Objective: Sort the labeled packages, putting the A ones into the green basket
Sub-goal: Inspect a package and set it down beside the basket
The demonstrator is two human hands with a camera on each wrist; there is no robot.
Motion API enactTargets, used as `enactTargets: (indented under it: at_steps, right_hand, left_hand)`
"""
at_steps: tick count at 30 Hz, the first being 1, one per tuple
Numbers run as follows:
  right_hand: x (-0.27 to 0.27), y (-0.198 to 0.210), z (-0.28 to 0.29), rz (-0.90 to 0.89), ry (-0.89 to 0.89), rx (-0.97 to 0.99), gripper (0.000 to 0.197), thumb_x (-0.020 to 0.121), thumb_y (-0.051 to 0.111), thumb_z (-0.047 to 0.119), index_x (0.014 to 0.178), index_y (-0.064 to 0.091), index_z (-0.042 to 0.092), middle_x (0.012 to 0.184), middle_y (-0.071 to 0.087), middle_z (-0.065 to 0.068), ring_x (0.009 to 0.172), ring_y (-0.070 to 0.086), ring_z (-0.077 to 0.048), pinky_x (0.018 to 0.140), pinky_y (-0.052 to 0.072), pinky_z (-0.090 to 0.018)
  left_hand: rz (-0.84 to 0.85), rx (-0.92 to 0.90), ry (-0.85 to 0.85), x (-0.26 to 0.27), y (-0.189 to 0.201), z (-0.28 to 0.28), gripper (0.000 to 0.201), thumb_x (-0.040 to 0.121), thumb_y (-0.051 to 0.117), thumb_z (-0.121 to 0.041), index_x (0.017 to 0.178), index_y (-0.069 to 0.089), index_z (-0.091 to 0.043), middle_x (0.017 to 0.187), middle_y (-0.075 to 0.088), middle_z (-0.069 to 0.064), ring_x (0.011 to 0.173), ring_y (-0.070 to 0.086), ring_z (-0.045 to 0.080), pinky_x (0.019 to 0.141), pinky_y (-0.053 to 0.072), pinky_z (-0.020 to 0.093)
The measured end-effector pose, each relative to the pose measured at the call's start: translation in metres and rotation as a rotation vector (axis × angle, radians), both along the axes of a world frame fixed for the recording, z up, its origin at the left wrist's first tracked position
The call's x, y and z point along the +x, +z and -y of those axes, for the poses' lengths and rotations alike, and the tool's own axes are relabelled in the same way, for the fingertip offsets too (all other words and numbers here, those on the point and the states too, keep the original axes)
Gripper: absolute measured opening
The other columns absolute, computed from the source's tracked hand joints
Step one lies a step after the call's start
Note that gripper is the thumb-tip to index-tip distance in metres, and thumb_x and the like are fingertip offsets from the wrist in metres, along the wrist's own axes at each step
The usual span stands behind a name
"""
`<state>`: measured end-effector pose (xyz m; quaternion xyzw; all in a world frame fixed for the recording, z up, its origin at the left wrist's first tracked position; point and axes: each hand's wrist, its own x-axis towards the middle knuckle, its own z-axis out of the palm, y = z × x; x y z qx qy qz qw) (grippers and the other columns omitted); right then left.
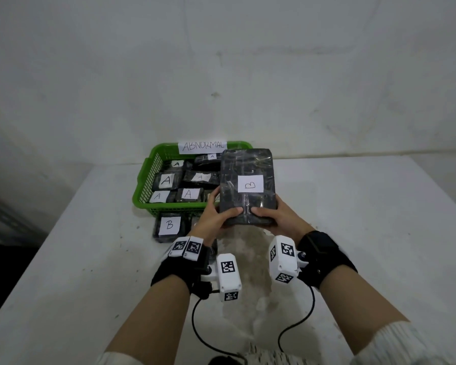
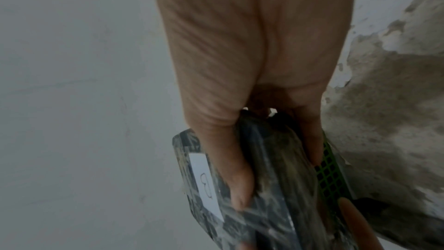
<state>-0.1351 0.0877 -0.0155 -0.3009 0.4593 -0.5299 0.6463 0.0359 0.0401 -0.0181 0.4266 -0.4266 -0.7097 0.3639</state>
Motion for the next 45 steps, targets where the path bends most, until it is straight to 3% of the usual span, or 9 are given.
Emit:
enactTargets:
  at_steps: [4,10,13,20,24,29,33,38,45]
  right_hand:
    - [-0.004,-0.007,0.001,-0.054,0.021,0.033,0.066,0.072,0.074,0.008,0.132,0.048,0.007,0.124,0.063,-0.014,0.095,0.069,-0.02,0.07,0.057,-0.027]
    - [-0.007,-0.004,0.004,-0.04,0.007,0.002,0.066,0.071,0.079,0.012,0.13,0.049,0.007,0.121,0.065,-0.017,0.097,0.069,-0.025,0.07,0.057,-0.029]
    - [-0.006,-0.007,0.005,-0.089,-0.038,0.016,0.077,0.064,0.084,0.015,0.131,0.049,0.005,0.12,0.066,-0.015,0.105,0.066,-0.03,0.084,0.056,-0.038]
    - [-0.008,-0.004,0.005,-0.139,-0.005,0.013,0.077,0.062,0.083,0.013,0.131,0.047,0.008,0.123,0.065,-0.014,0.111,0.063,-0.032,0.094,0.052,-0.042]
    - [-0.009,0.0,0.006,-0.036,-0.027,0.035,0.069,0.073,0.08,0.025,0.132,0.048,0.008,0.122,0.065,-0.016,0.111,0.063,-0.035,0.097,0.049,-0.05]
    - [-0.009,-0.004,0.003,-0.027,-0.082,0.065,0.05,0.08,0.073,0.014,0.127,0.055,0.007,0.118,0.067,-0.016,0.108,0.064,-0.035,0.098,0.048,-0.051]
    - [-0.007,0.001,0.002,-0.037,-0.047,0.054,0.048,0.082,0.07,0.013,0.128,0.054,0.007,0.118,0.066,-0.017,0.109,0.063,-0.035,0.097,0.049,-0.048]
    - [-0.008,0.008,0.004,-0.002,-0.103,0.039,0.046,0.084,0.068,0.013,0.127,0.054,0.003,0.115,0.066,-0.023,0.099,0.065,-0.037,0.09,0.052,-0.051]
    - [-0.001,0.011,0.002,-0.037,-0.016,0.068,0.04,0.086,0.066,0.01,0.125,0.056,0.006,0.112,0.068,-0.021,0.096,0.067,-0.033,0.085,0.055,-0.043]
  left_hand:
    - [-0.047,0.027,0.031,0.0,0.005,0.007,0.051,0.088,0.059,-0.004,0.129,0.039,-0.025,0.106,0.064,0.008,0.092,0.064,0.021,0.089,0.051,0.042]
    - [-0.022,0.011,-0.006,-0.001,0.006,0.001,0.053,0.086,0.057,0.005,0.124,0.036,-0.026,0.099,0.064,0.011,0.088,0.063,0.023,0.085,0.052,0.041]
    - [0.005,0.038,-0.005,-0.005,0.009,0.001,0.057,0.085,0.061,0.003,0.125,0.032,-0.027,0.101,0.062,0.01,0.087,0.063,0.022,0.079,0.054,0.038]
    - [0.134,-0.018,-0.037,-0.007,0.01,-0.001,0.066,0.082,0.067,-0.004,0.121,0.023,-0.033,0.12,0.058,0.017,0.105,0.061,0.031,0.097,0.047,0.05]
    - [0.132,-0.011,-0.074,-0.009,0.014,-0.001,0.068,0.081,0.066,0.001,0.122,0.022,-0.033,0.123,0.056,0.02,0.107,0.059,0.033,0.095,0.048,0.048]
    - [0.155,-0.012,-0.046,-0.011,0.021,0.005,0.053,0.086,0.065,-0.017,0.122,0.026,-0.024,0.12,0.057,0.013,0.093,0.063,0.021,0.089,0.051,0.041]
    - [0.182,-0.041,-0.031,-0.009,0.02,0.007,0.053,0.084,0.067,-0.016,0.12,0.028,-0.023,0.118,0.056,0.01,0.092,0.064,0.02,0.08,0.054,0.038]
    - [0.181,-0.015,-0.078,-0.01,0.019,0.004,0.062,0.082,0.07,-0.019,0.124,0.026,-0.029,0.126,0.055,0.011,0.108,0.06,0.028,0.097,0.047,0.05]
    - [0.18,-0.081,0.0,-0.013,0.024,0.006,0.068,0.088,0.062,-0.029,0.143,0.024,-0.019,0.132,0.054,0.007,0.115,0.056,0.023,0.103,0.043,0.045]
